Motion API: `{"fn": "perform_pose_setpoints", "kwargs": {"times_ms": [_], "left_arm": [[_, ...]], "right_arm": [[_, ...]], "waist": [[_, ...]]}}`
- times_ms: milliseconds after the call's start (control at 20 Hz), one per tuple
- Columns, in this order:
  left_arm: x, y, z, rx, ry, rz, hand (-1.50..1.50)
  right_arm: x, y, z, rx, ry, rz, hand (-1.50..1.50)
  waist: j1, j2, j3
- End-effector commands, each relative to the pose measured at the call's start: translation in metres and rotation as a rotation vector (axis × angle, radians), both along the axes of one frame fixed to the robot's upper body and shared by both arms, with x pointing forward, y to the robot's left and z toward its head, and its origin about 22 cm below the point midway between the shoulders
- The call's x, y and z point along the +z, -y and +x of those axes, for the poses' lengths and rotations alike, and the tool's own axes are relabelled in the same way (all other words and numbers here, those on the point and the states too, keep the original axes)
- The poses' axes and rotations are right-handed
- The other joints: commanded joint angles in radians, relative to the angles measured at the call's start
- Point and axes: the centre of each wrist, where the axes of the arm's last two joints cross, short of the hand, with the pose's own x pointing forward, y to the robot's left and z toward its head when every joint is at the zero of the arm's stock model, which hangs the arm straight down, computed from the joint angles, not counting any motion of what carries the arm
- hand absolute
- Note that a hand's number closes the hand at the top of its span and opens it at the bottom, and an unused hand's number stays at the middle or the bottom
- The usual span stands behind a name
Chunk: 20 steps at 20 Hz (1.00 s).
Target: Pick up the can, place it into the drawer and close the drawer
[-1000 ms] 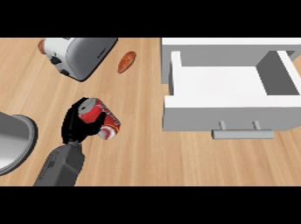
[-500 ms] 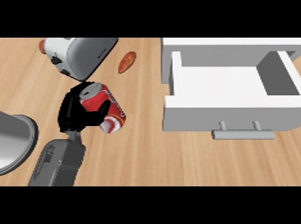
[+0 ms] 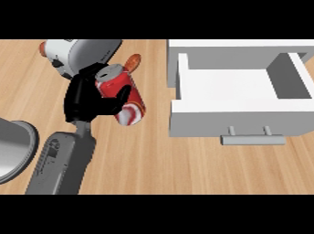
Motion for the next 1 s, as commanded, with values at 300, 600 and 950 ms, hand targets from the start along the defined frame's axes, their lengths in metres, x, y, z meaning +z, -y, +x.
{"fn": "perform_pose_setpoints", "kwargs": {"times_ms": [300, 600, 950], "left_arm": [[0.068, 0.057, 0.021, 0.002, 0.042, 0.043, 1.5], [0.081, 0.065, 0.053, -0.022, 0.018, 0.038, 1.5], [0.133, 0.118, 0.056, -0.023, 0.023, 0.065, 1.5]], "right_arm": [[0.004, -0.009, 0.016, 0.0, 0.011, -0.001, -1.5], [0.005, -0.01, 0.007, 0.014, 0.004, 0.027, -1.5], [-0.008, -0.001, 0.019, -0.002, -0.007, 0.02, -1.5]], "waist": [[-0.001, 0.002, 0.0], [-0.012, 0.003, 0.0], [-0.012, 0.004, 0.0]]}}
